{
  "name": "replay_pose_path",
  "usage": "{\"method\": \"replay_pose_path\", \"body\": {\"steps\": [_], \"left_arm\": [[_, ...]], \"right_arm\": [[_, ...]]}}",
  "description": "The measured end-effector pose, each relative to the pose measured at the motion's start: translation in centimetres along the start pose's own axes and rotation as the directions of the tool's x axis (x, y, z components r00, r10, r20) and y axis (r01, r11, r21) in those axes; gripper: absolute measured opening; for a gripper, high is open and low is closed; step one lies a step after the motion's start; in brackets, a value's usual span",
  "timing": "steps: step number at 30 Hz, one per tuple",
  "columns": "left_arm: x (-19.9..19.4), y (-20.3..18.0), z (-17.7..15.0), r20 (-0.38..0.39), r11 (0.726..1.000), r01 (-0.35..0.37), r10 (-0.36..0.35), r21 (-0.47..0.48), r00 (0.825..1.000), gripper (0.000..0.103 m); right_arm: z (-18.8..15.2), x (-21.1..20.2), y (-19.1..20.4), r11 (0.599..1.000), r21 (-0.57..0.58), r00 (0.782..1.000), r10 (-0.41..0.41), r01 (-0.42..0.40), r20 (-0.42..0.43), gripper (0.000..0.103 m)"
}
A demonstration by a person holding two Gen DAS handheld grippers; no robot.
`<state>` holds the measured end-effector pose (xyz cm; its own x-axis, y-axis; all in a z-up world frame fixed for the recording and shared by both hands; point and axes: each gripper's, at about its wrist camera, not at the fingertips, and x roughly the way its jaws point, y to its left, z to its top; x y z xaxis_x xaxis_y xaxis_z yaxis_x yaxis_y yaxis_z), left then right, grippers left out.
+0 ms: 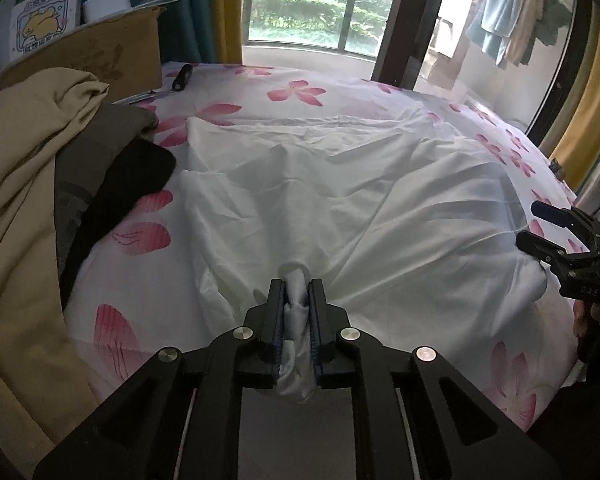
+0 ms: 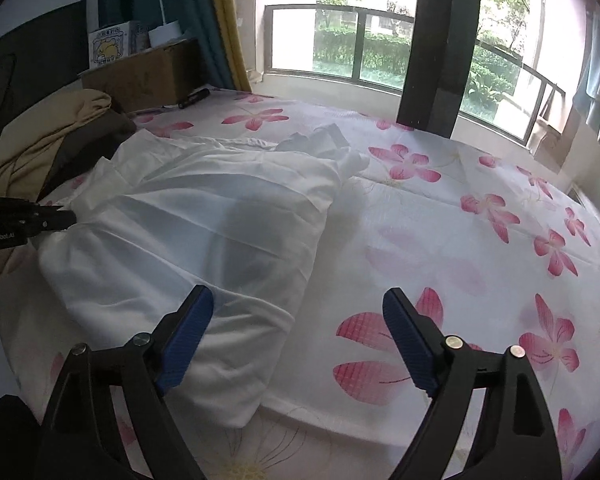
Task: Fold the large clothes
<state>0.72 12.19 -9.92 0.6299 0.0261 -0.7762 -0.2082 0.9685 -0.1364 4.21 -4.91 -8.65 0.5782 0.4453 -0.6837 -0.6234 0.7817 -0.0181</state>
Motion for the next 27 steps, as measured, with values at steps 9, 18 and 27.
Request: {"method": "replay_pose_path", "body": {"steps": [9,18,27], "left_arm": [[-2.1,0.1,1.3,0.058,0.999,-0.028,0.03,-0.021,0.998,0.041],[-2.3,1.6,3.2,0.102,0.997,-0.038,0.045,-0.069,0.994,0.056],[-0.3,3.3,6.1,0.093,0.996,-0.066,0.071,-0.056,0.993,0.06]], "right_arm": [[-0.2,-0.9,-0.5,1.0,0.026,1.0,0.012,-0.012,0.007,0.086],[0.7,-2.2,-1.5,0.997,0.072,0.999,-0.024,0.021,0.042,0.086],[2.5,-3.4,-5.1,0.987,0.153,0.995,-0.061,0.048,0.078,0.086]]}}
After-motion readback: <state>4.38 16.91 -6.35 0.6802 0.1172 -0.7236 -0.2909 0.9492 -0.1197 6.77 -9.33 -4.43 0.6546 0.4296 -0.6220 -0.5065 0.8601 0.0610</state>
